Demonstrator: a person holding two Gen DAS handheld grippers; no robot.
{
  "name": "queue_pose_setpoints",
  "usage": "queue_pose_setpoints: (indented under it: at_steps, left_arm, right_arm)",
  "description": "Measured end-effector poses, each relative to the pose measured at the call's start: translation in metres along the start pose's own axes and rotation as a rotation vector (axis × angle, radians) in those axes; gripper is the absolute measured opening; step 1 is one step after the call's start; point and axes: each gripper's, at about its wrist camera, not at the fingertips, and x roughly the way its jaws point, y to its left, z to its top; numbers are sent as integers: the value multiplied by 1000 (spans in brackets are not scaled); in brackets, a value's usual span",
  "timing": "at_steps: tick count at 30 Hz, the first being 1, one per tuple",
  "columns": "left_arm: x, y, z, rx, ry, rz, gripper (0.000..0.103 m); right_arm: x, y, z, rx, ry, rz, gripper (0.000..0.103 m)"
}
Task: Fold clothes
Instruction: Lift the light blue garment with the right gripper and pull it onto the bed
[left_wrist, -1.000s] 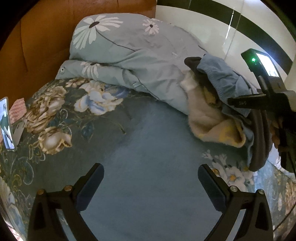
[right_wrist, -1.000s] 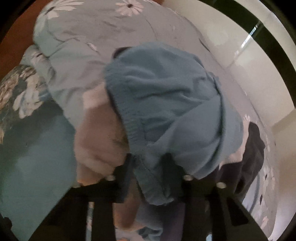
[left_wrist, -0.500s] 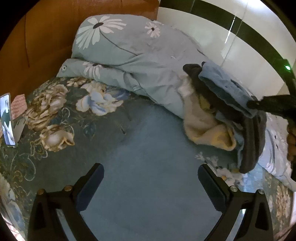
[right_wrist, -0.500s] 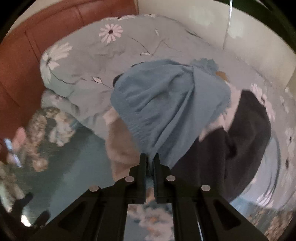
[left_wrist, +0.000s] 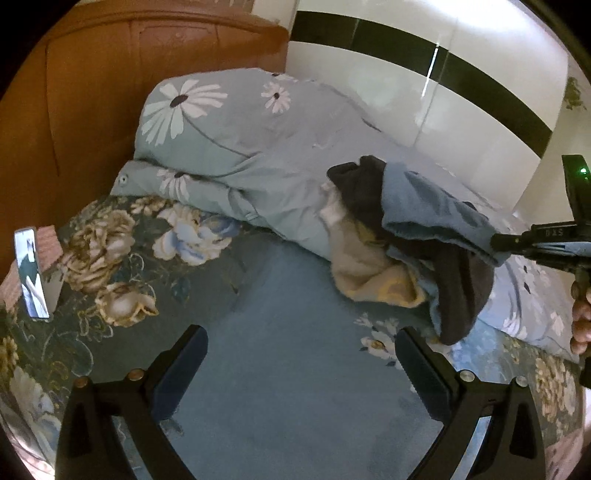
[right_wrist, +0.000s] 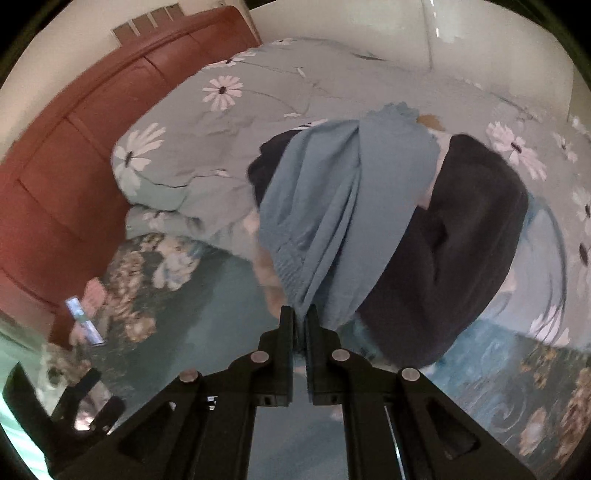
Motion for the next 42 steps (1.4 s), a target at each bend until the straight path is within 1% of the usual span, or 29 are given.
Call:
queue_pose_setpoints:
  at_steps: [5,8,11,13,16,19,21,24,26,28,32,35,37,38,39,40,42]
  left_arm:
    - [-22,-4,1,19,-20,-21,103]
    - [-34,-3,-2,19,-25,-30,103]
    - [-47,4,-6,-8,-23,-52,103]
    - [-52,8,-9,-27,-15,-65,103]
    - [-62,15,-15,-45,-4,-77,103]
    - [-75,24,-19,-37,-13,-51,103]
    - [-84,32,-20,-36,-24,-28,103]
    - [-98,54,-19,-70,-40,11,103]
    - [-104,70,-20,-99,-40,23,103]
    - [-104,84,-23,-130,-25,26,103]
    - [-96,104,-34,-191,29,14,103]
    - [-79,106,-44,-215,88,1,103]
    - [-67,105,-51,-228,128,-7,103]
    - [-60,104,-55,-234,148,-13,103]
    - [-51,102,-59,-238,173,-19,103]
    - [-42,99,-63,-236,198,-19,103]
    - [-27,92,-70,-221,240,-16,103]
  right_arm:
    - [-26,5,-46,24,9,55,5]
    - [-44,8,-82,46,26,88,5]
    - [-62,18,-124,77,34,136,5]
    - [-66,30,-150,90,47,153,5]
    - [-62,54,-185,122,80,219,5]
    - [-41,91,-210,107,149,275,5]
    - [-23,121,-215,78,185,317,5]
    - [0,159,-210,44,197,362,5]
    - [13,176,-208,17,203,363,6]
    - [24,185,-207,-23,214,331,8]
    - [38,169,-203,-11,243,281,9]
    - [37,152,-201,14,245,275,9]
    - [34,139,-200,23,238,269,20]
    - [31,132,-200,24,232,265,22]
    - [28,124,-199,26,225,252,27]
    - [26,116,-197,29,219,238,29]
    - [25,93,-189,63,205,184,29]
